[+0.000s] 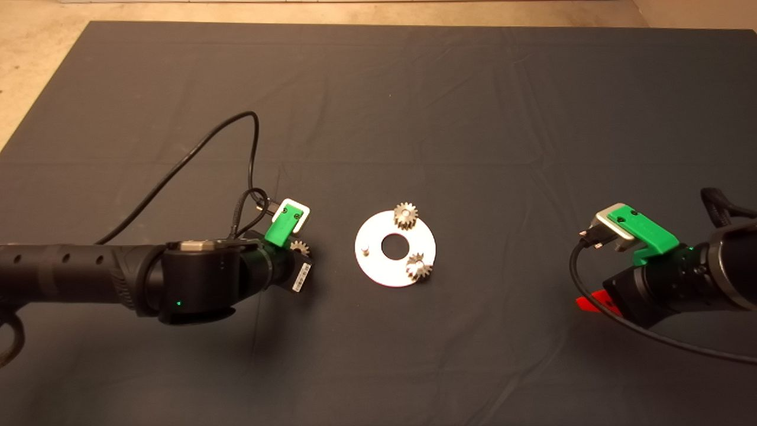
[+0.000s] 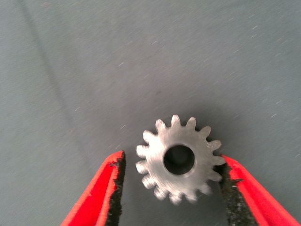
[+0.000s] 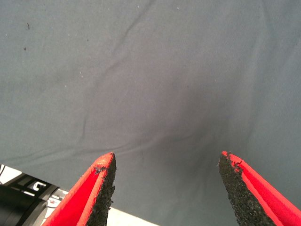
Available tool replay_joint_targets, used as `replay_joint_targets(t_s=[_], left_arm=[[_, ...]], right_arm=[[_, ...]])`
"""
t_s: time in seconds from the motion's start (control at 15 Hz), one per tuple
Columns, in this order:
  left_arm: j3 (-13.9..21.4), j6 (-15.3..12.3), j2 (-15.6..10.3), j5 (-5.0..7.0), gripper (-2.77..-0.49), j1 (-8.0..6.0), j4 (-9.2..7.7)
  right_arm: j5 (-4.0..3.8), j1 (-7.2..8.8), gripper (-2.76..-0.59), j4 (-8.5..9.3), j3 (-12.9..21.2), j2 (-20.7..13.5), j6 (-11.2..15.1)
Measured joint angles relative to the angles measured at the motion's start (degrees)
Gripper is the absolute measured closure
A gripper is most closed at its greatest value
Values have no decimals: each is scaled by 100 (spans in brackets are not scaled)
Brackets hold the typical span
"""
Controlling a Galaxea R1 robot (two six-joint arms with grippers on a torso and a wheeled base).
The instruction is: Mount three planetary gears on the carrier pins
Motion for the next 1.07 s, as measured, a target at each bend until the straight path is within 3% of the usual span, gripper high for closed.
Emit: replay_joint_targets(t_s=[0.53, 0.93, 1.07], left_arm=[[11, 0, -13, -4, -99, 0, -2], [16, -2, -11, -2, -98, 0, -2], [43, -2, -9, 23, -98, 0, 0]], right_arm=[[4, 0, -161, 0, 0, -15, -17], [2, -11, -161, 0, 0, -11, -17], [2, -107, -161, 0, 0, 7, -17]])
